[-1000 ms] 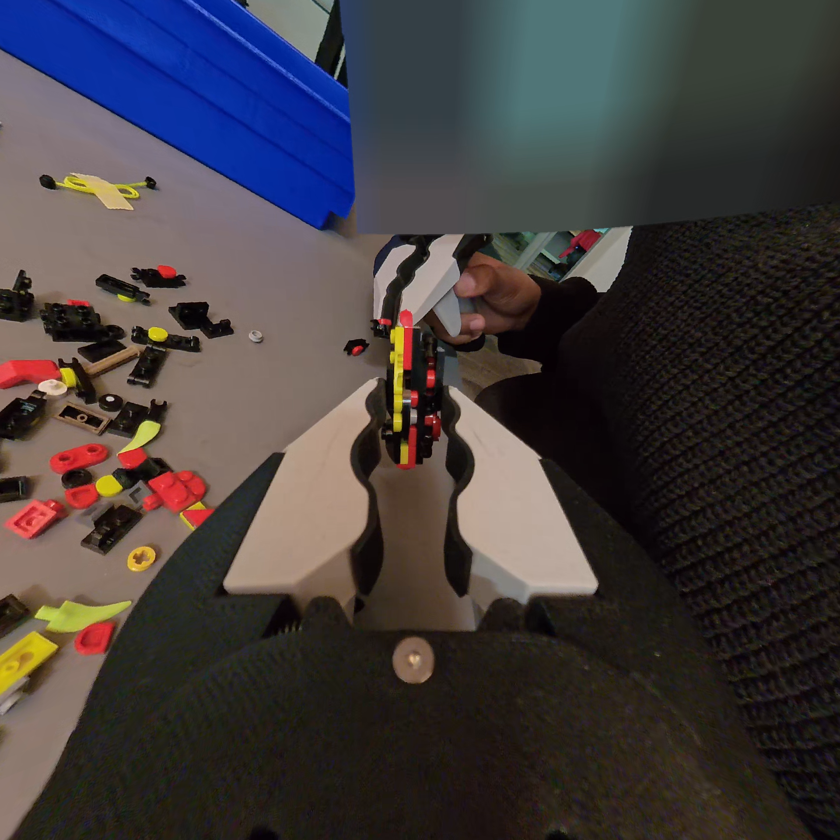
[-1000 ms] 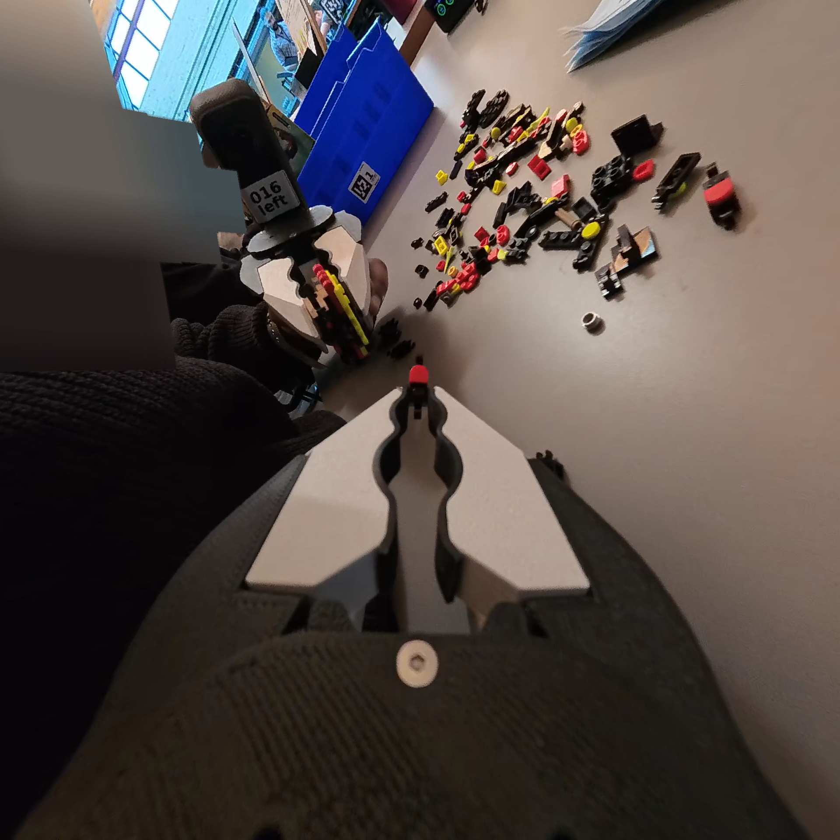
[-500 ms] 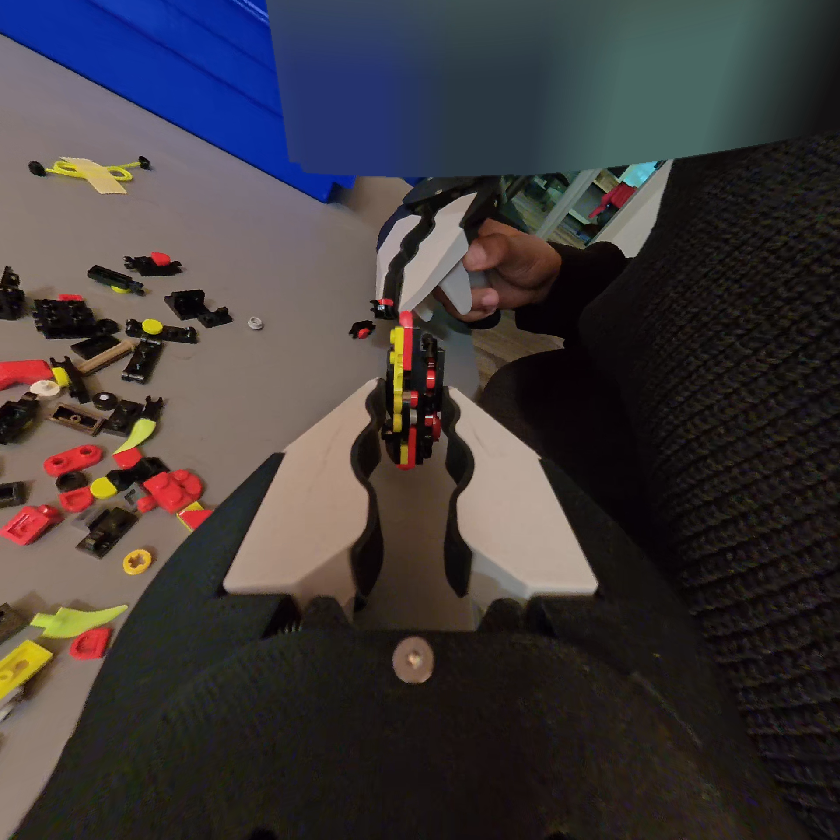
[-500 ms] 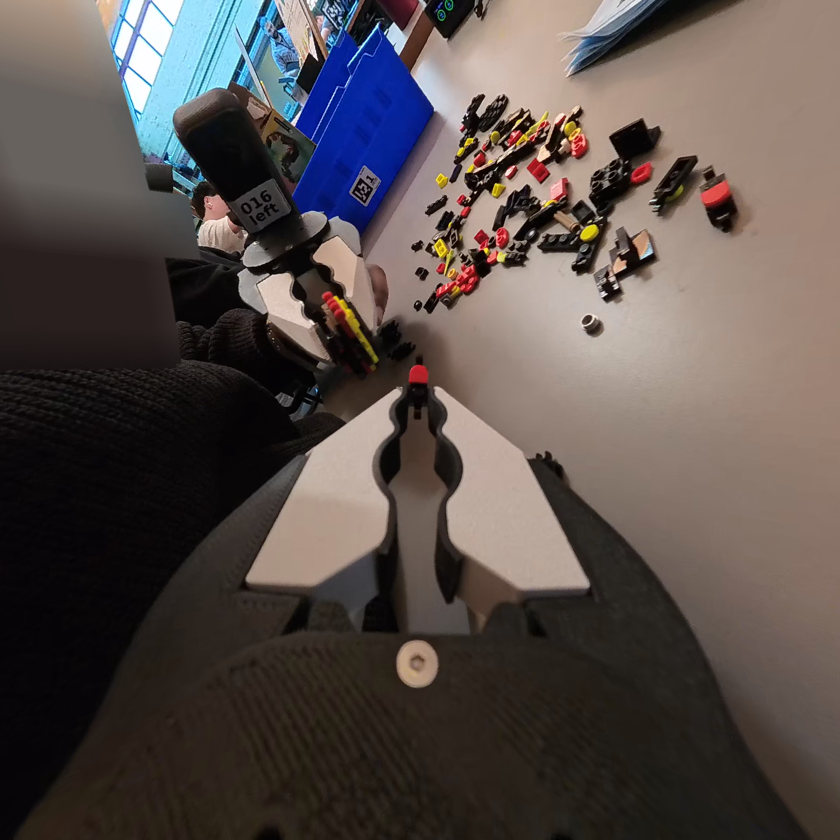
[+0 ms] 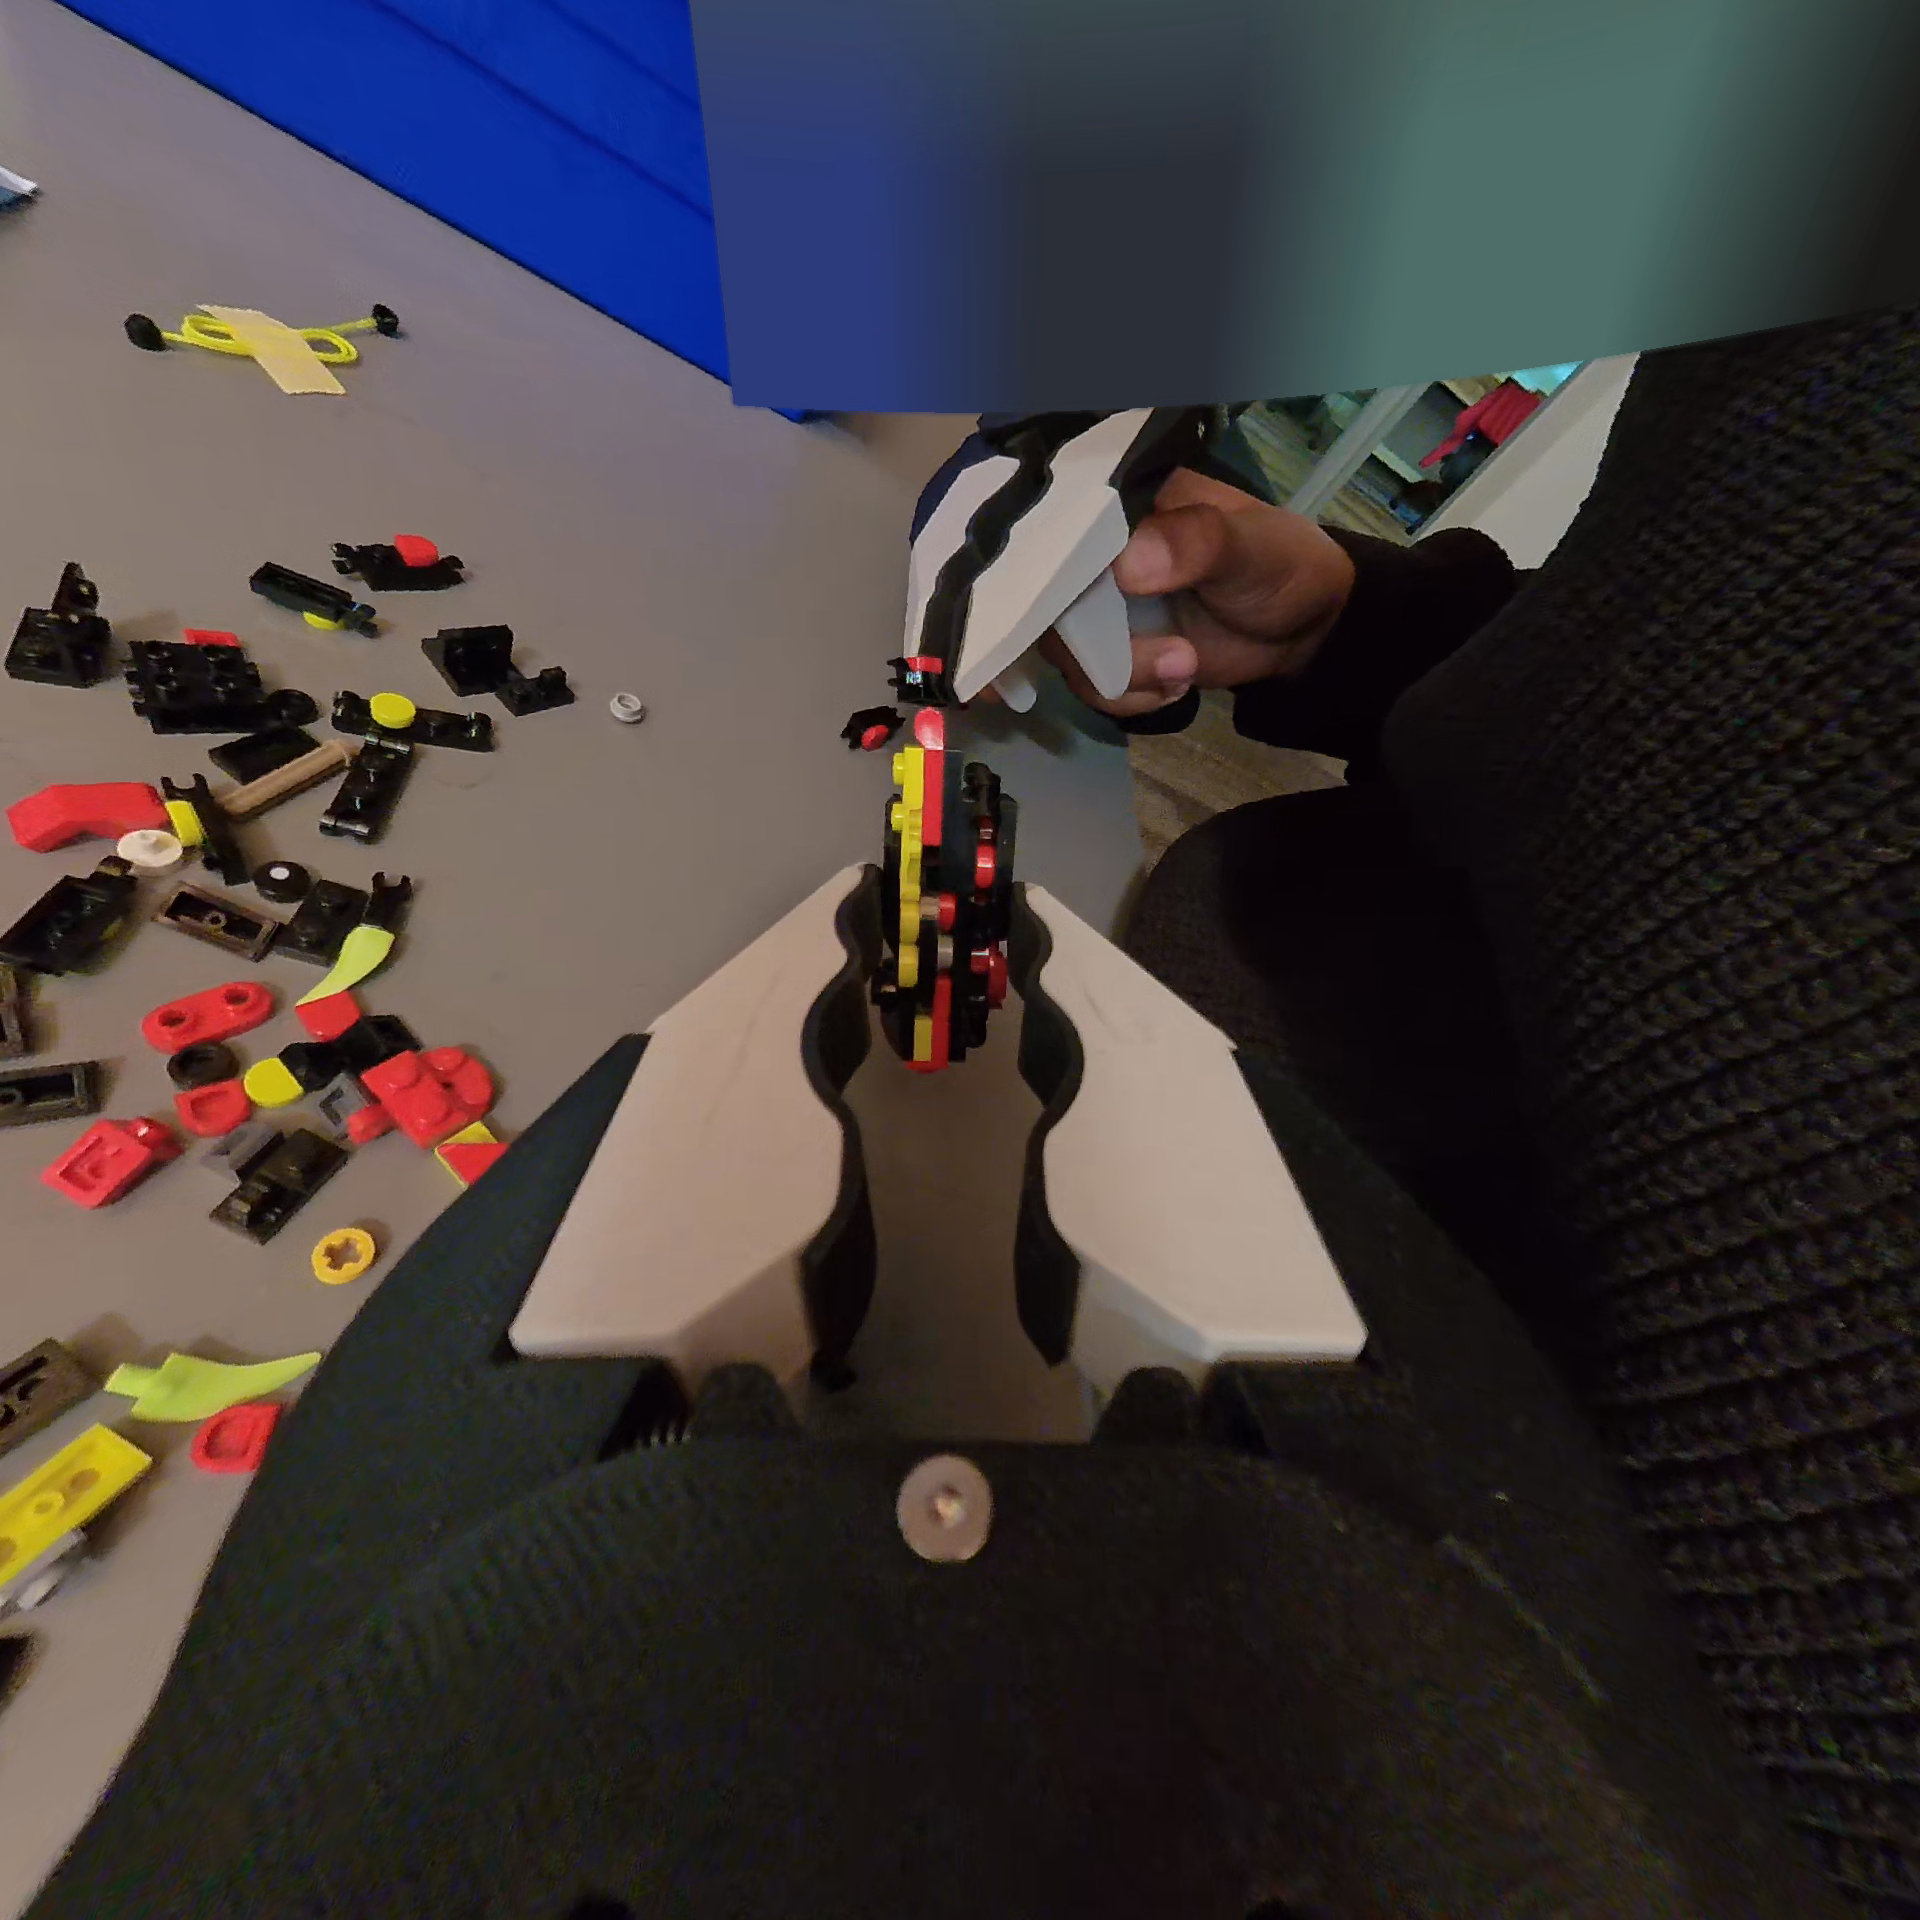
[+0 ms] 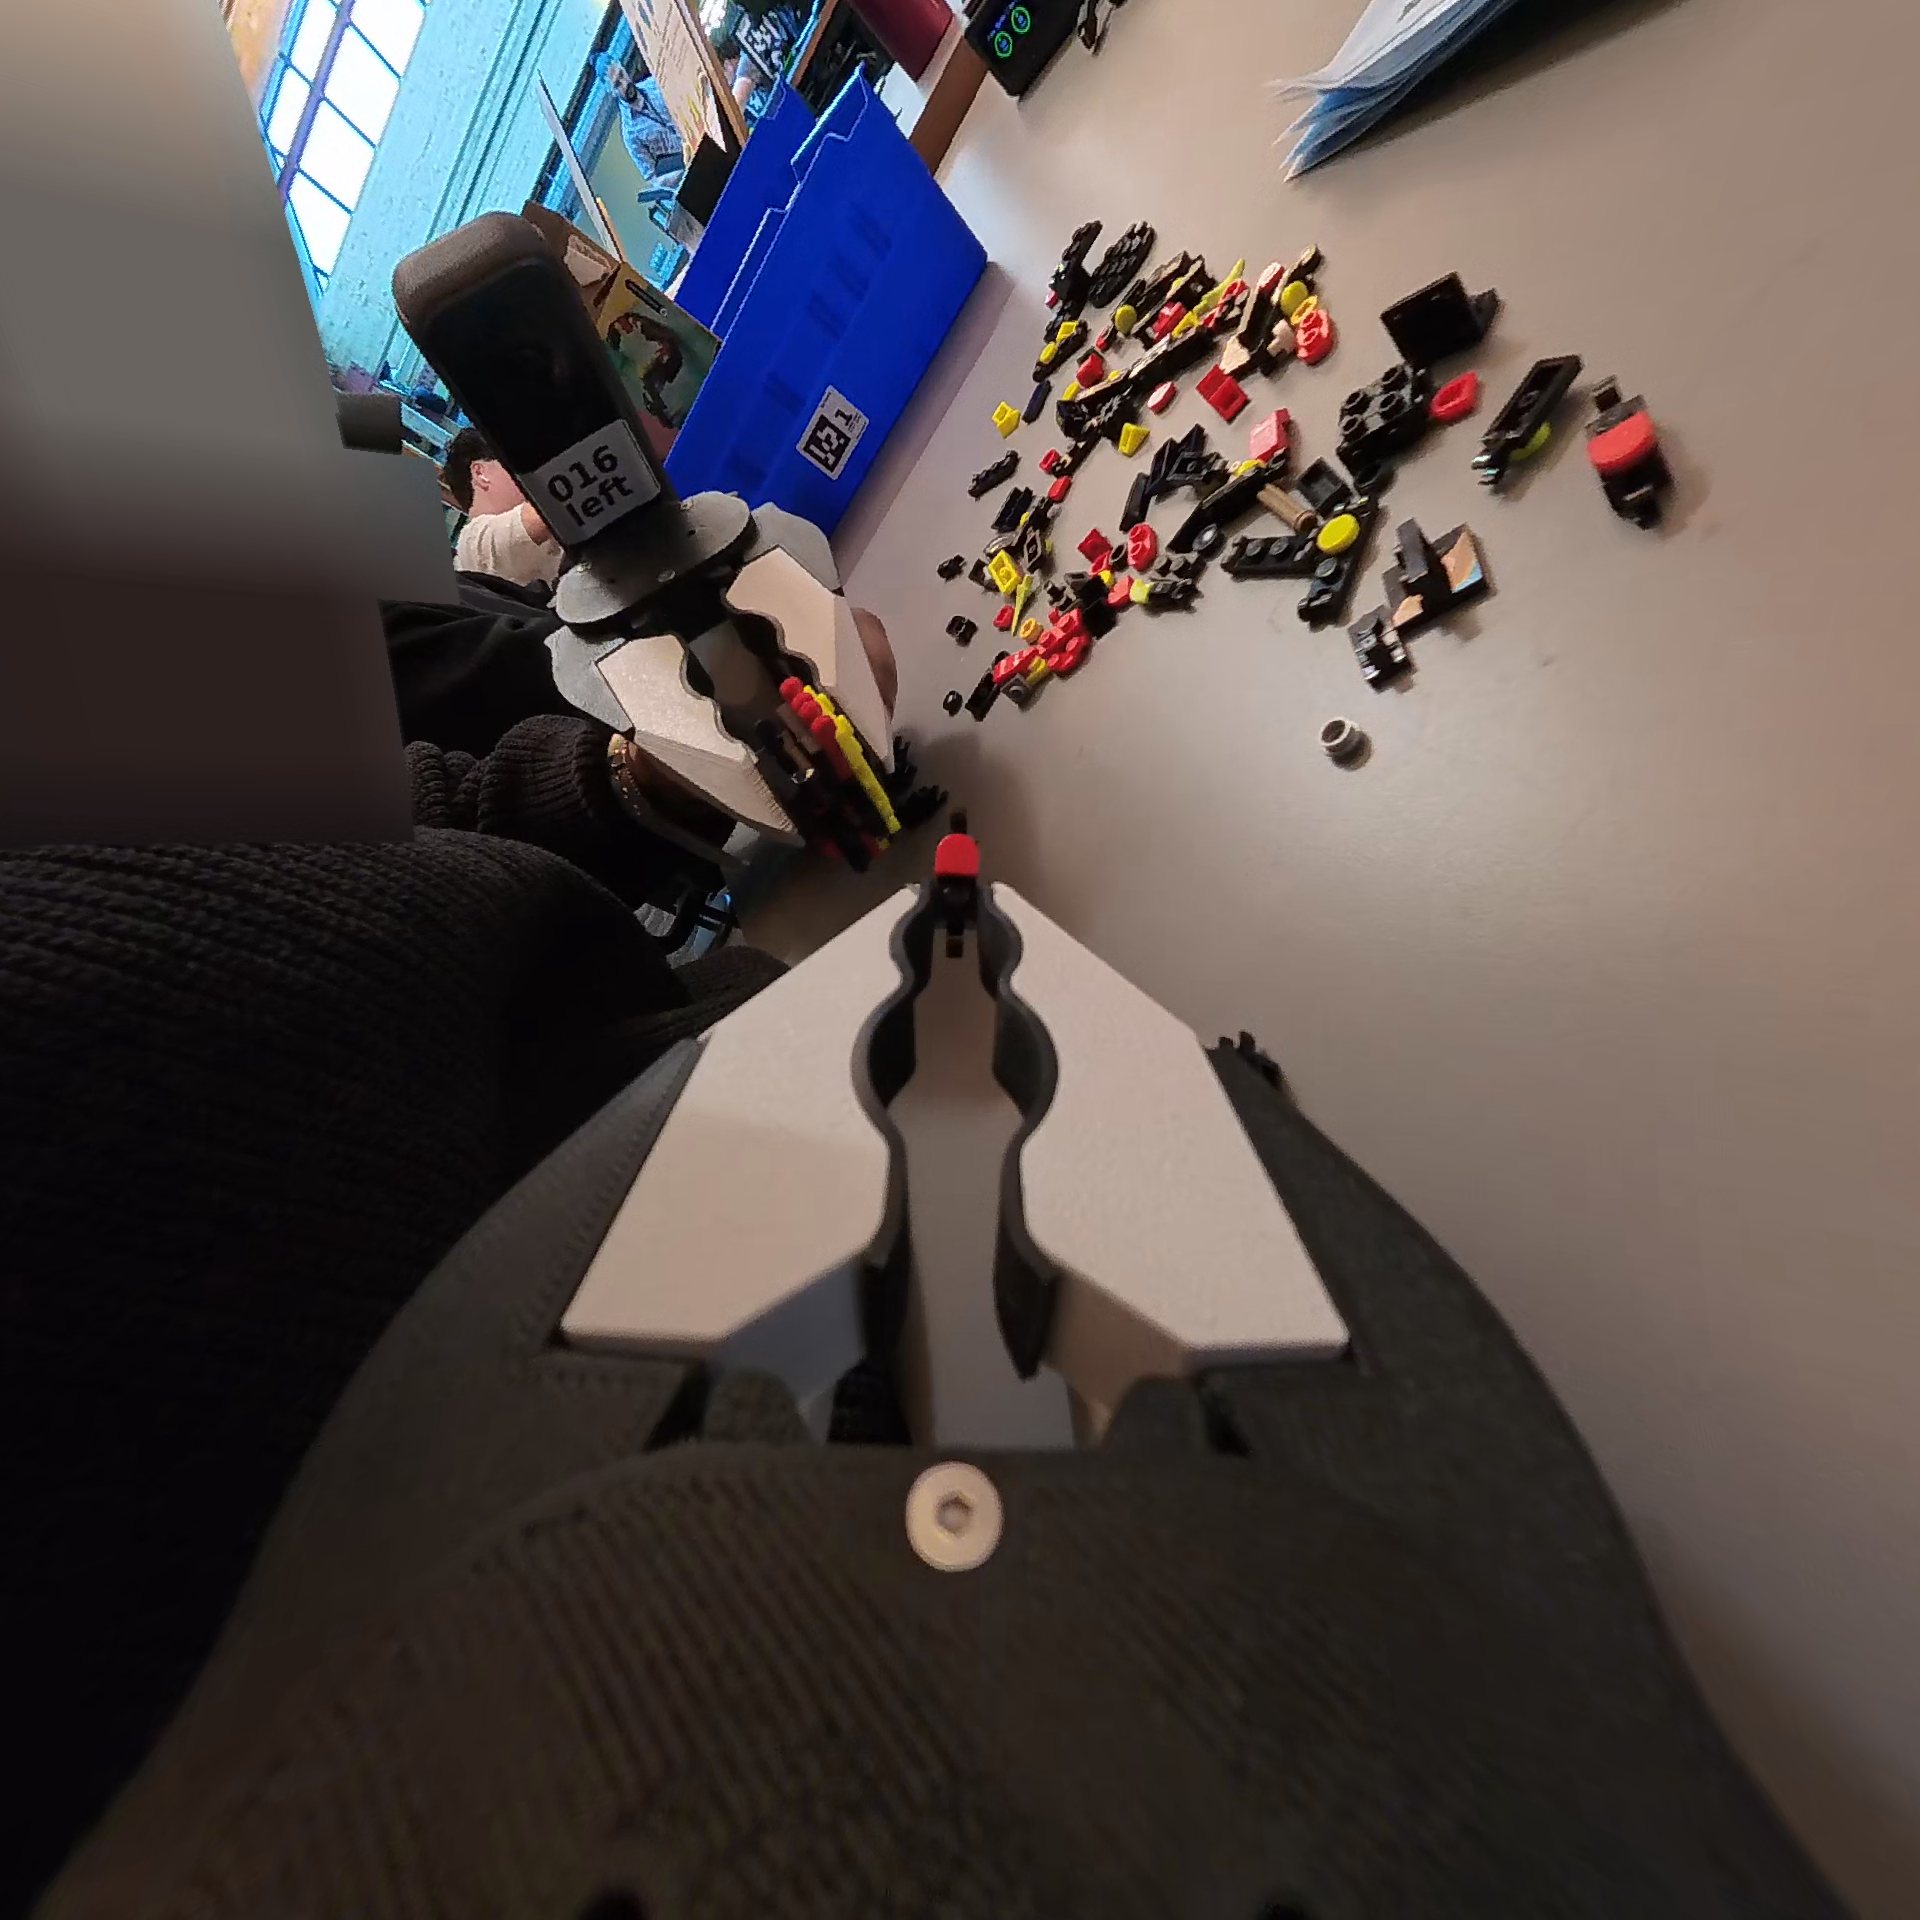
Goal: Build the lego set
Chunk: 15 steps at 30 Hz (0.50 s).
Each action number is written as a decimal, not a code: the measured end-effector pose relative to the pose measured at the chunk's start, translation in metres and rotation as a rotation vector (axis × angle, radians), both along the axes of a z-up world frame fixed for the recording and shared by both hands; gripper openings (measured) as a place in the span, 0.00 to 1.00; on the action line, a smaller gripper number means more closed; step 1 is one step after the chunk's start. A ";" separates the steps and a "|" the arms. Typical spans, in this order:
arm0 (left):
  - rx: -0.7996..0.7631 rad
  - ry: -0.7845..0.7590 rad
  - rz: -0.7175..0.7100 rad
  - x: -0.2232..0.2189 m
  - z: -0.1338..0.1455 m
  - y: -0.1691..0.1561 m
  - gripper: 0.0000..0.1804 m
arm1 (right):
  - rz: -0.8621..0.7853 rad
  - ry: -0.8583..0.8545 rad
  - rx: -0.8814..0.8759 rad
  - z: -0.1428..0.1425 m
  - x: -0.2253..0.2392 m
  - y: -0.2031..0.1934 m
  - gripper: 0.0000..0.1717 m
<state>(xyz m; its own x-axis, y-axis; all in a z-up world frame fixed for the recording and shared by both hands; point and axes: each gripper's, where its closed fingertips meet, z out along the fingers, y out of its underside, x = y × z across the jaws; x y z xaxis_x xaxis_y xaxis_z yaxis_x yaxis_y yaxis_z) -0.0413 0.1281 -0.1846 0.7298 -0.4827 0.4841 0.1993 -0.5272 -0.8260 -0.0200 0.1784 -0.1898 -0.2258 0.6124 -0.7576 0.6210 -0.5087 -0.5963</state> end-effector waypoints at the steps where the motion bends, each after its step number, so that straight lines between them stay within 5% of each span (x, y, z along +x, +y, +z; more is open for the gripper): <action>1: -0.001 0.001 0.000 0.000 0.000 0.000 0.11 | 0.000 -0.001 0.000 0.000 0.000 0.000 0.03; 15: -0.015 0.020 0.026 -0.002 -0.003 0.003 0.12 | 0.007 0.001 0.015 0.000 0.001 -0.002 0.03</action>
